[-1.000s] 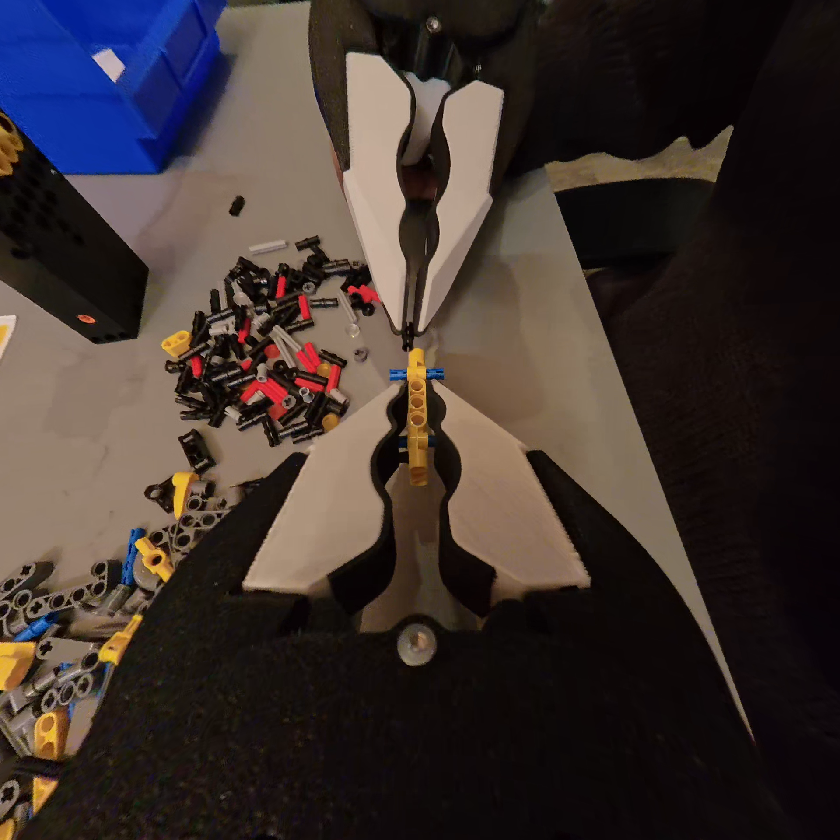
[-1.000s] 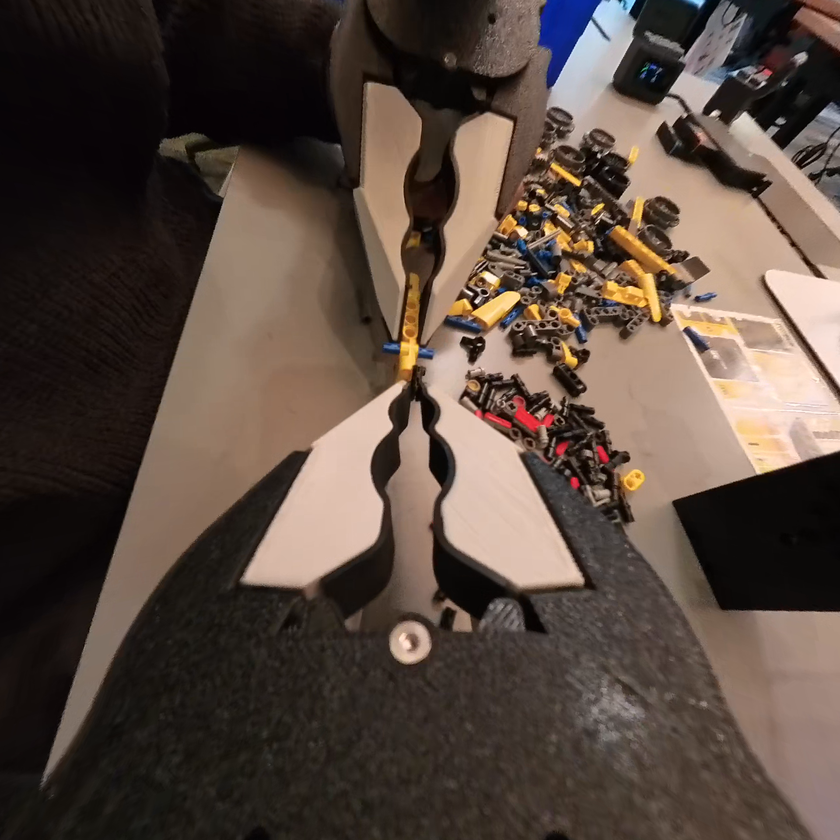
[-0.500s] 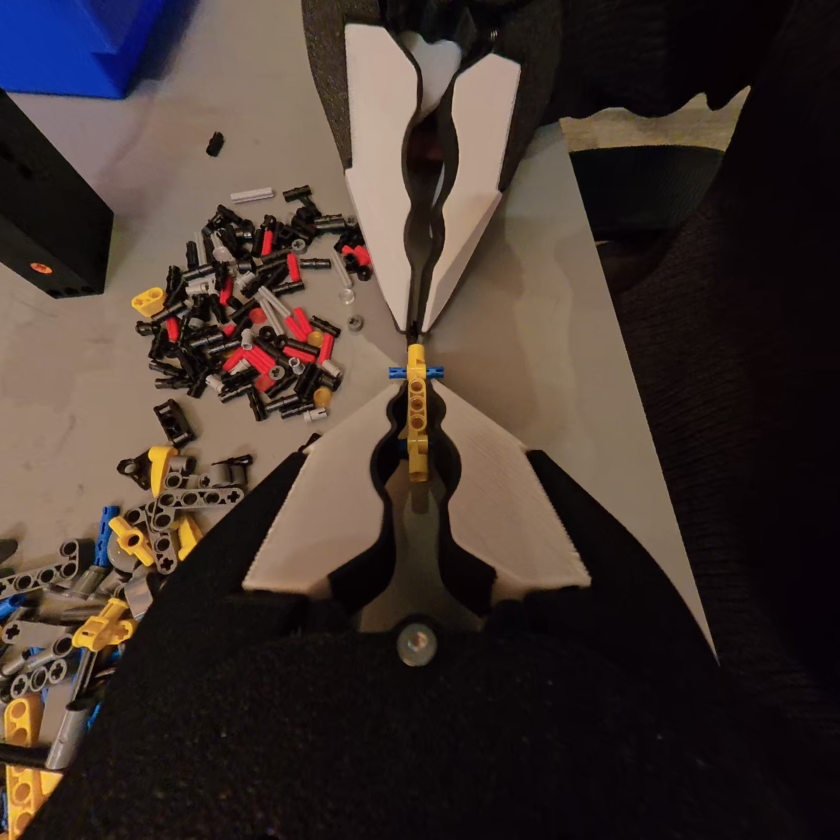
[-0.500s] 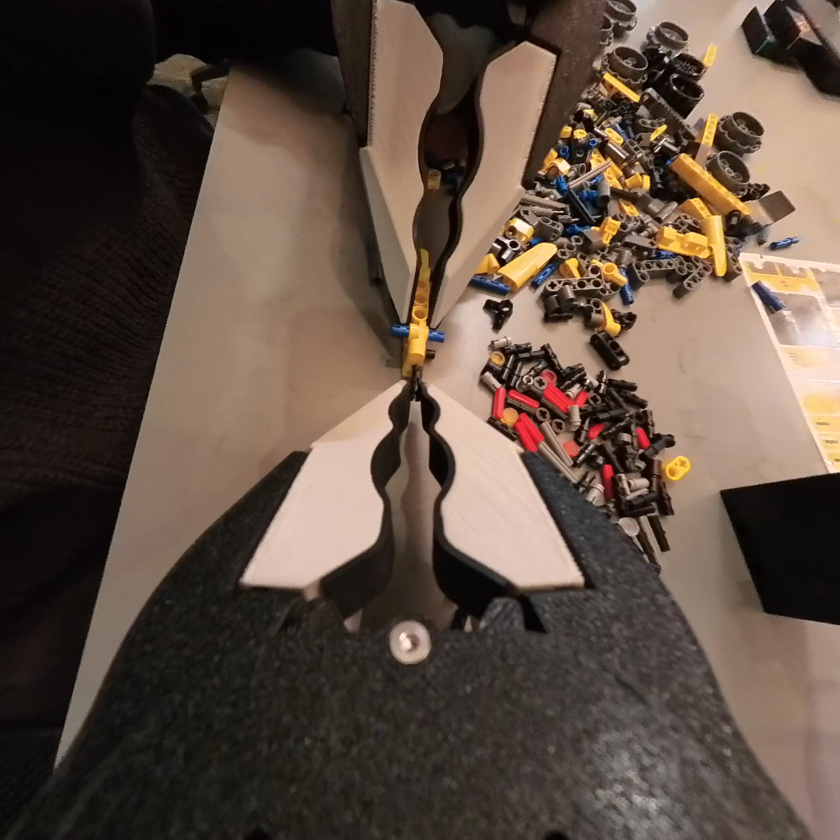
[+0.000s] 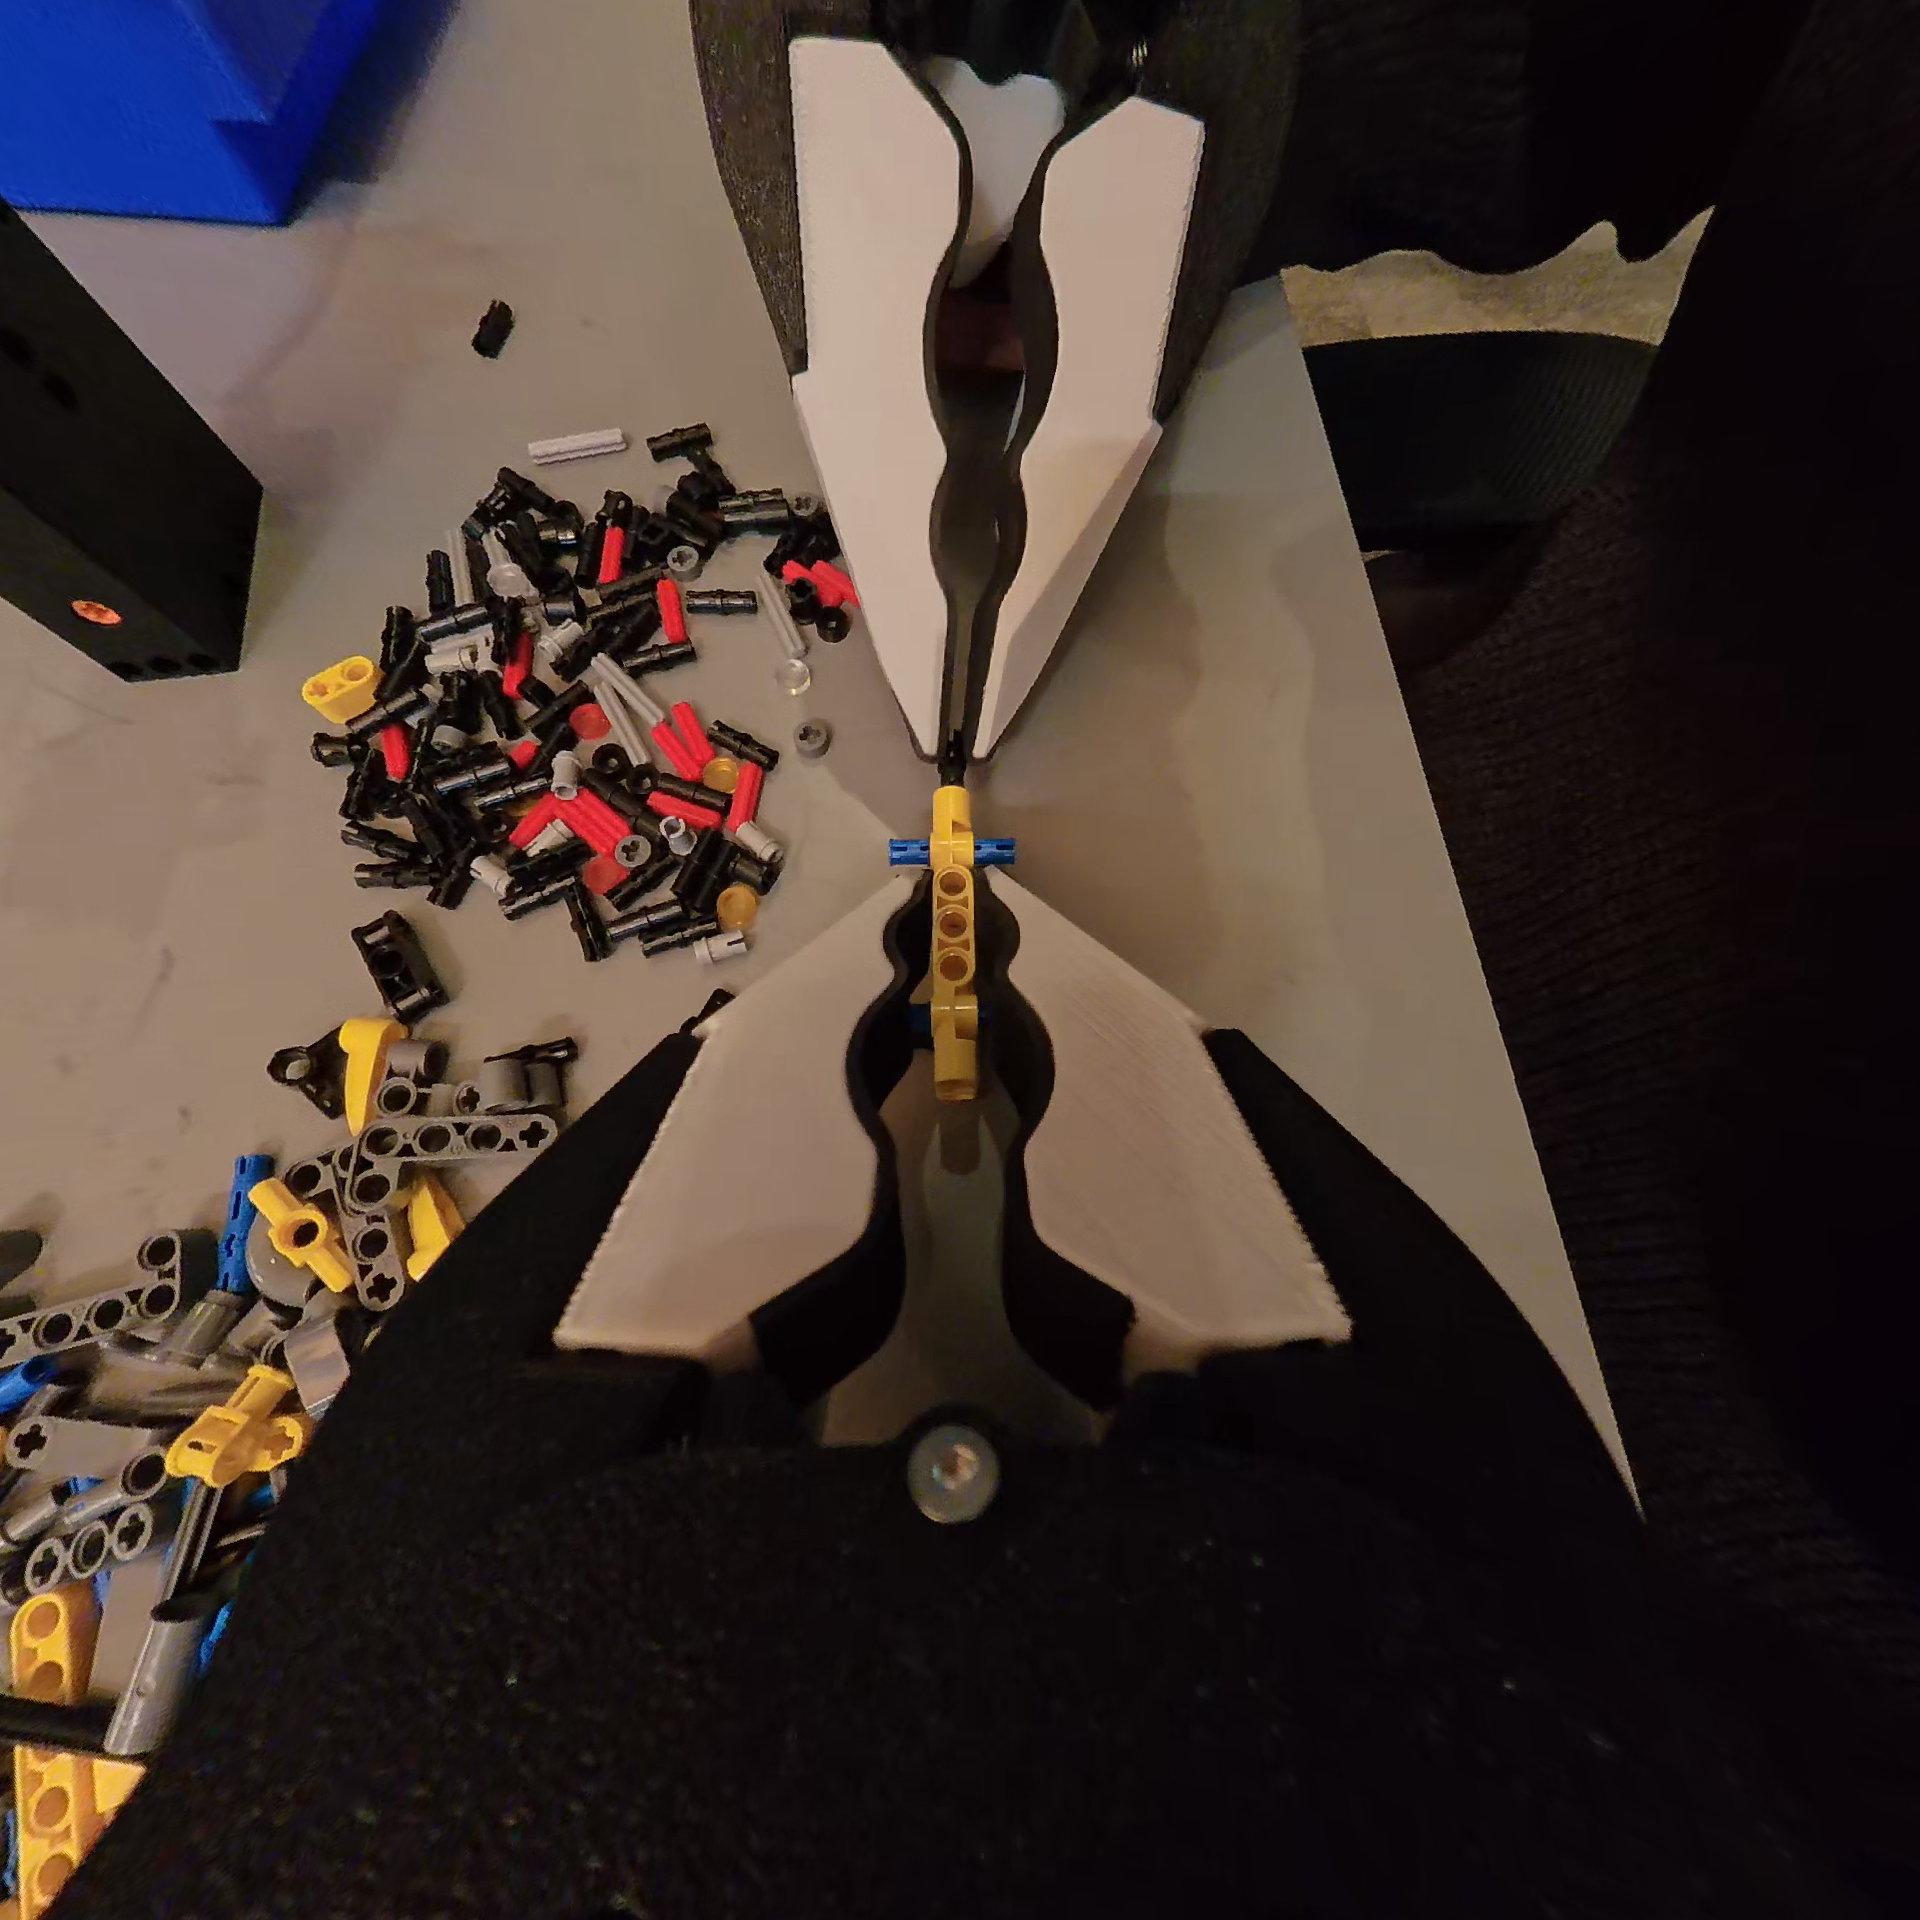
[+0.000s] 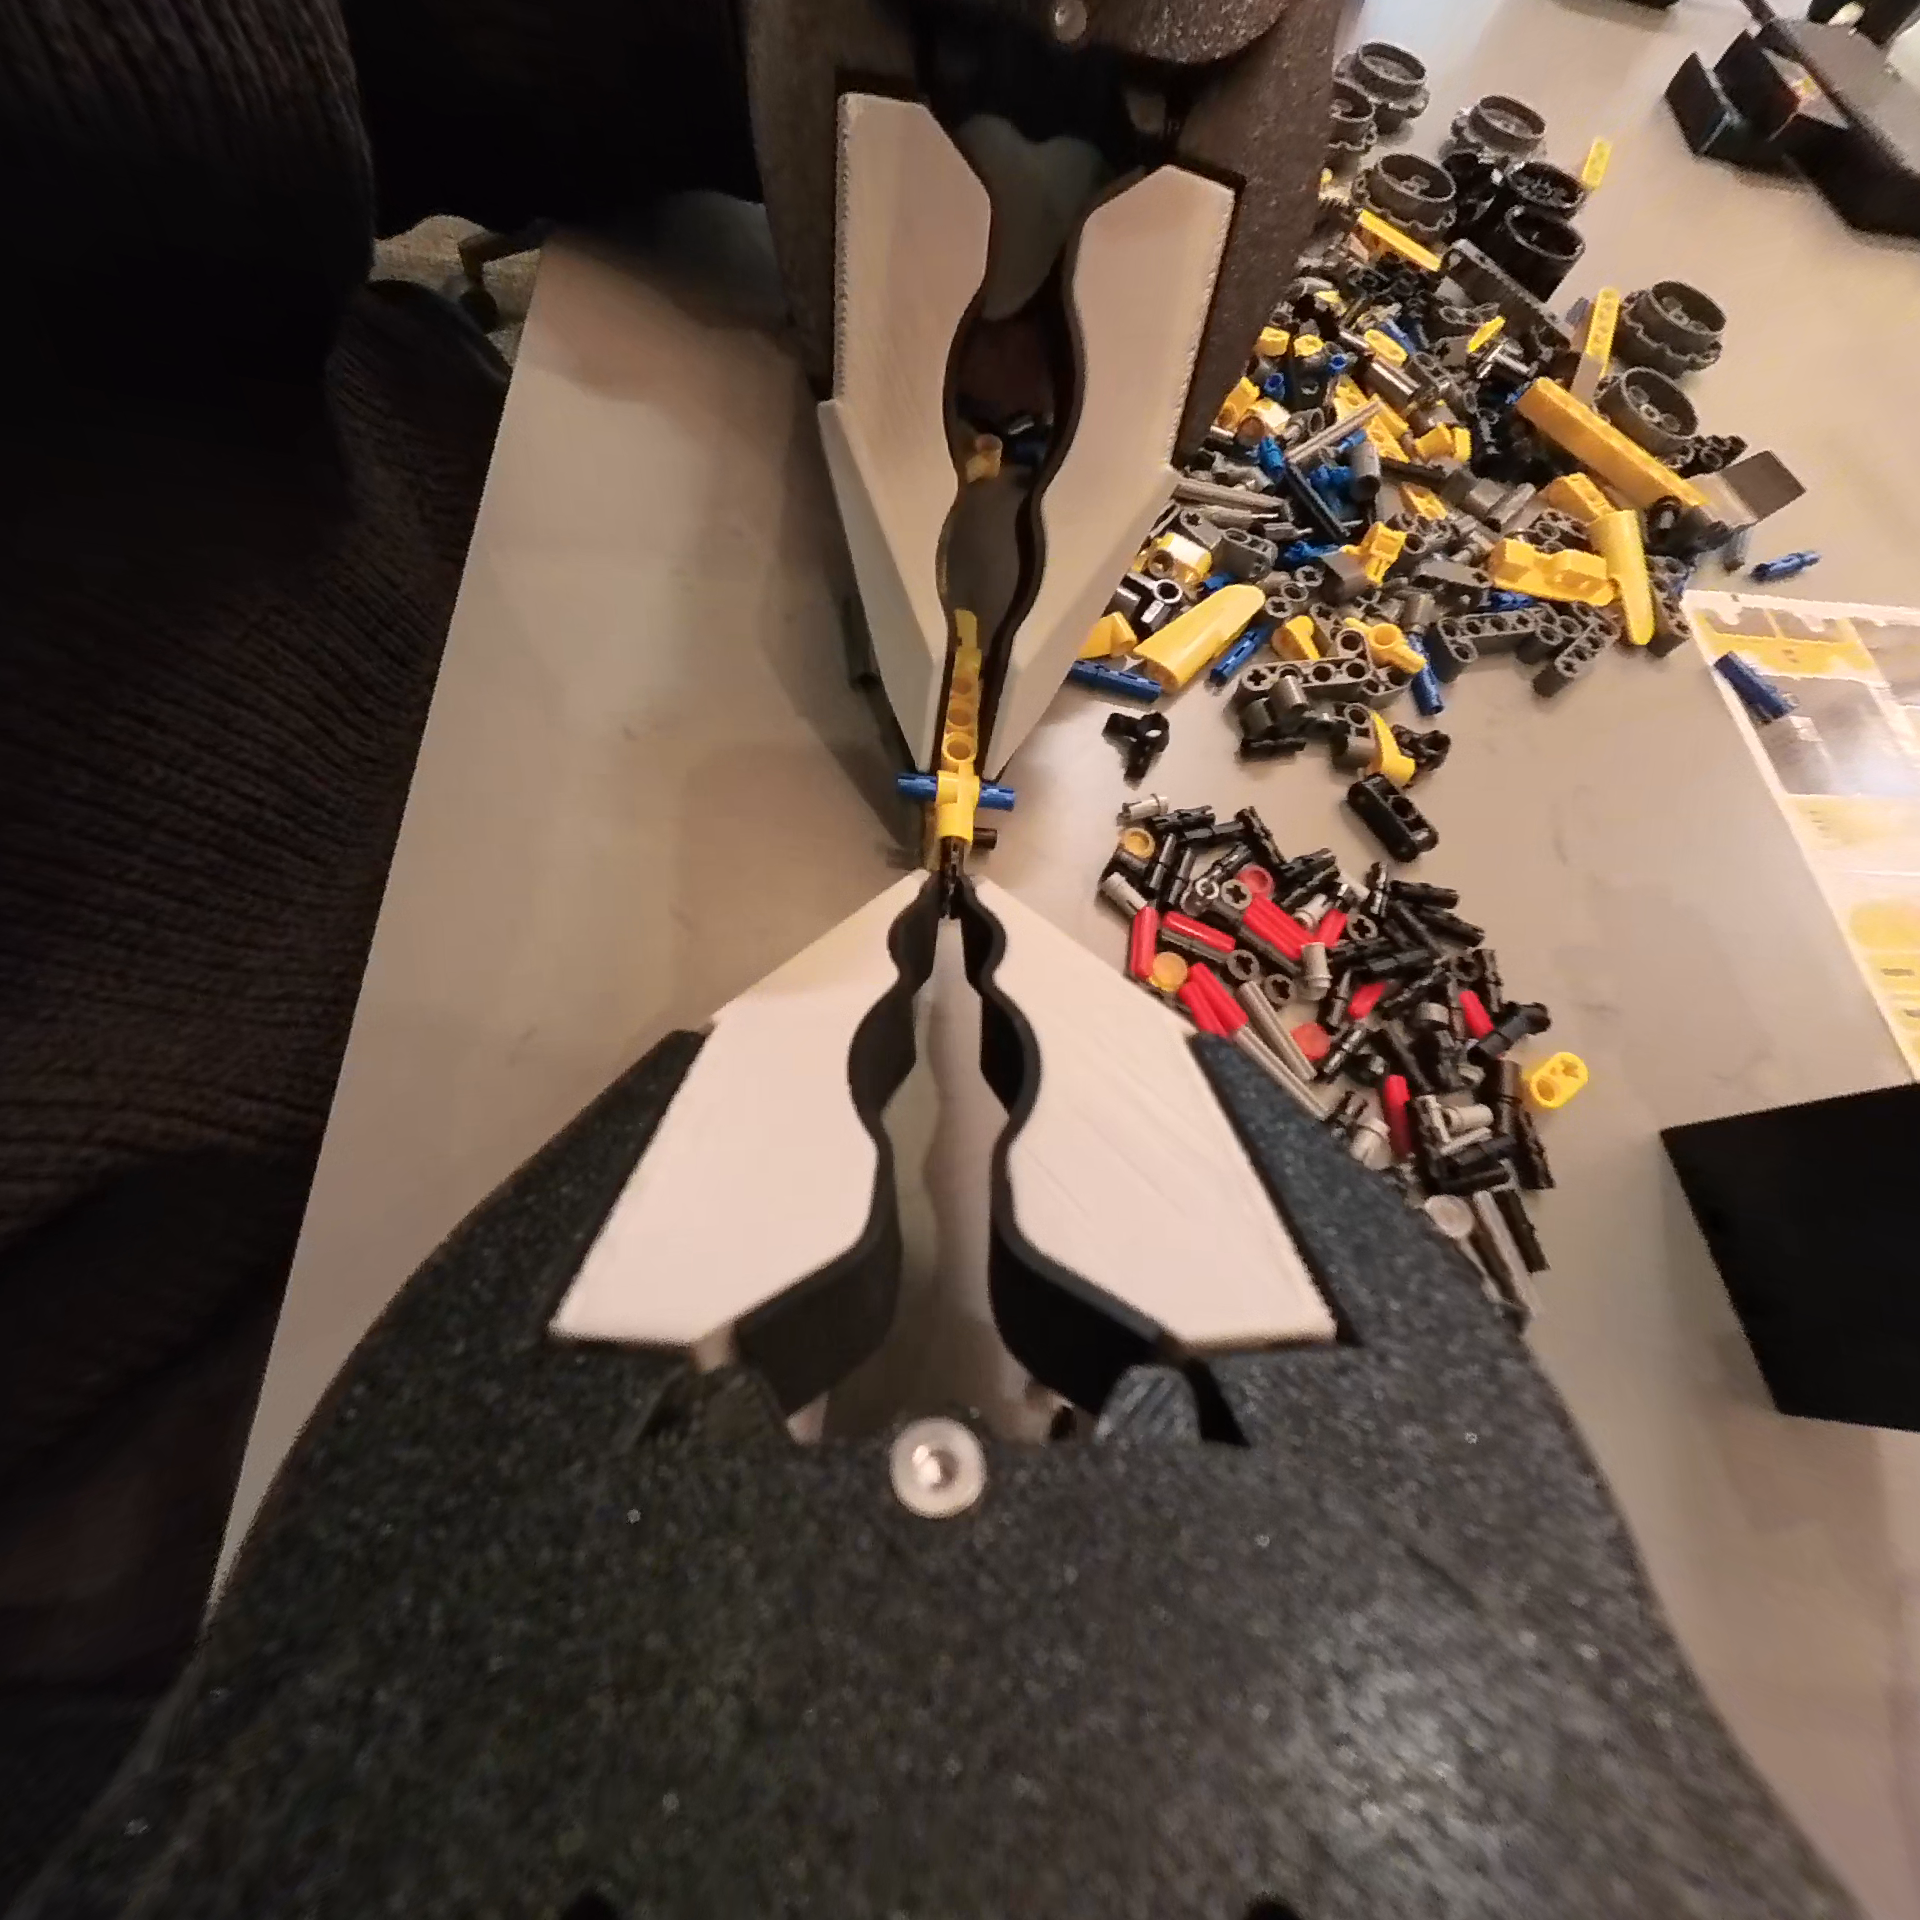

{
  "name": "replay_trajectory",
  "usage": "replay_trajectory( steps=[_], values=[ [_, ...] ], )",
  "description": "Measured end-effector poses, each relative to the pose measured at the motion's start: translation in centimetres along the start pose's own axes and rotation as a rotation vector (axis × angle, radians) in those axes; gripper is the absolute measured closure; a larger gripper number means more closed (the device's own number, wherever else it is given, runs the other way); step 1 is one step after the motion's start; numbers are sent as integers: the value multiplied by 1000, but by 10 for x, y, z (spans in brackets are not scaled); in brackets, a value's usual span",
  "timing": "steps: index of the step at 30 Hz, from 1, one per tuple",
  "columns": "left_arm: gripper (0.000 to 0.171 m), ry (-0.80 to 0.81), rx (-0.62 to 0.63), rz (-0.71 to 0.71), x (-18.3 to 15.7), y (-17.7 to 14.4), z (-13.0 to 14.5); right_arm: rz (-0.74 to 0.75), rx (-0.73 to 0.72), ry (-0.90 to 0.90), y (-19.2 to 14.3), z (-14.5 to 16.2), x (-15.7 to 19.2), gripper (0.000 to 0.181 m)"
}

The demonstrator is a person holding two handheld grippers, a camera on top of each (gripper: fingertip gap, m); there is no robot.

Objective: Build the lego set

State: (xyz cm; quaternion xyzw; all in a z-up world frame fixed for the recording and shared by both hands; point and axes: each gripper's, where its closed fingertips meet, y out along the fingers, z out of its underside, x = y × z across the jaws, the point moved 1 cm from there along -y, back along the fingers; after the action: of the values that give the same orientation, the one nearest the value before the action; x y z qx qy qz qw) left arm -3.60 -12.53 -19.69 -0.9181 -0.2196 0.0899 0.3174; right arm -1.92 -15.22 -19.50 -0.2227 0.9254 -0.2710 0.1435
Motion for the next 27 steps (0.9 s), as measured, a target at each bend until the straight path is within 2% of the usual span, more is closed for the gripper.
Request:
replay_trajectory(
  steps=[8, 12, 22, 27],
  values=[
    [165, 4, 2, -5, 0, 0, 0, 7, 27, 86, 0, 1, 1, 178],
    [164, 8, 3, -8, 0, 1, 0, 32, 74, 63, -1, 0, 1, 178],
    [164, 12, 4, -4, -4, 4, -2, -78, -76, 111, -3, -13, 1, 181],
    [164, 18, 5, 5, -6, 5, -3, -32, -8, 65, -4, -4, -5, 181]
  ],
)
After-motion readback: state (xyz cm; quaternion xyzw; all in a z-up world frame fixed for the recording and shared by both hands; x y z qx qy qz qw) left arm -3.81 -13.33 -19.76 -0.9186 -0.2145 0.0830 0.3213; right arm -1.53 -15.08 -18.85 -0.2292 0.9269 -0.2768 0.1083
